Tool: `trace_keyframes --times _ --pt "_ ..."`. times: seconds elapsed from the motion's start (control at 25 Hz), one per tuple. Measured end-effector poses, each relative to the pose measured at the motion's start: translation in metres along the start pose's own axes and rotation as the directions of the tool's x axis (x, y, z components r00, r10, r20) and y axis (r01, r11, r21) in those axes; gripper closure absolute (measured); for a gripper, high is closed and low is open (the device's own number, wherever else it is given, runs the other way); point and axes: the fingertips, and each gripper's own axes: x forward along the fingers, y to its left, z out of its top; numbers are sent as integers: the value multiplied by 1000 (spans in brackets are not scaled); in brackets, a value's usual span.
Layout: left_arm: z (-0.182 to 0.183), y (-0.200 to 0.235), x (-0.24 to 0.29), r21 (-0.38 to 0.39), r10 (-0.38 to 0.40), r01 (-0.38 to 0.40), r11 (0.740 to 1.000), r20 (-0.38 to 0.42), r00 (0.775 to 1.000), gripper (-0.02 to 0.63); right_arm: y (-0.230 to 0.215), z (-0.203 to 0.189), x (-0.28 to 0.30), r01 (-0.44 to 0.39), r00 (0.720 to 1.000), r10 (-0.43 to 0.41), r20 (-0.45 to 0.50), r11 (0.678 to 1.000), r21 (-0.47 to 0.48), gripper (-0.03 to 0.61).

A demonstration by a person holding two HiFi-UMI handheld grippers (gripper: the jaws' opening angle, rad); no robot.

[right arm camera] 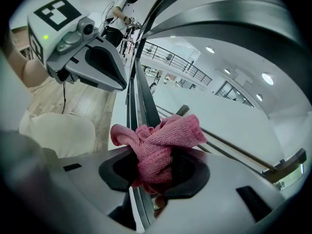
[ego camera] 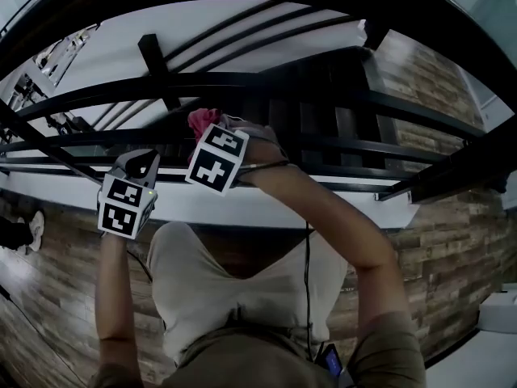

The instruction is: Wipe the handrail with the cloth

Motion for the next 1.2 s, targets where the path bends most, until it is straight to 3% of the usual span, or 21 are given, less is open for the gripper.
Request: trace_keyframes --times 0.4,1.0,1.2 --pt "38 -55 25 80 -97 94 992 35 995 595 -14 -56 -29 34 999 -33 -17 998 53 430" --pt "66 -95 28 122 -153 144 982 70 986 595 -29 -111 -66 -27 1000 27 -1 988 155 430" --pt "83 -126 36 156 -205 190 969 83 975 595 -34 -144 -81 4 1000 -3 -11 993 118 430"
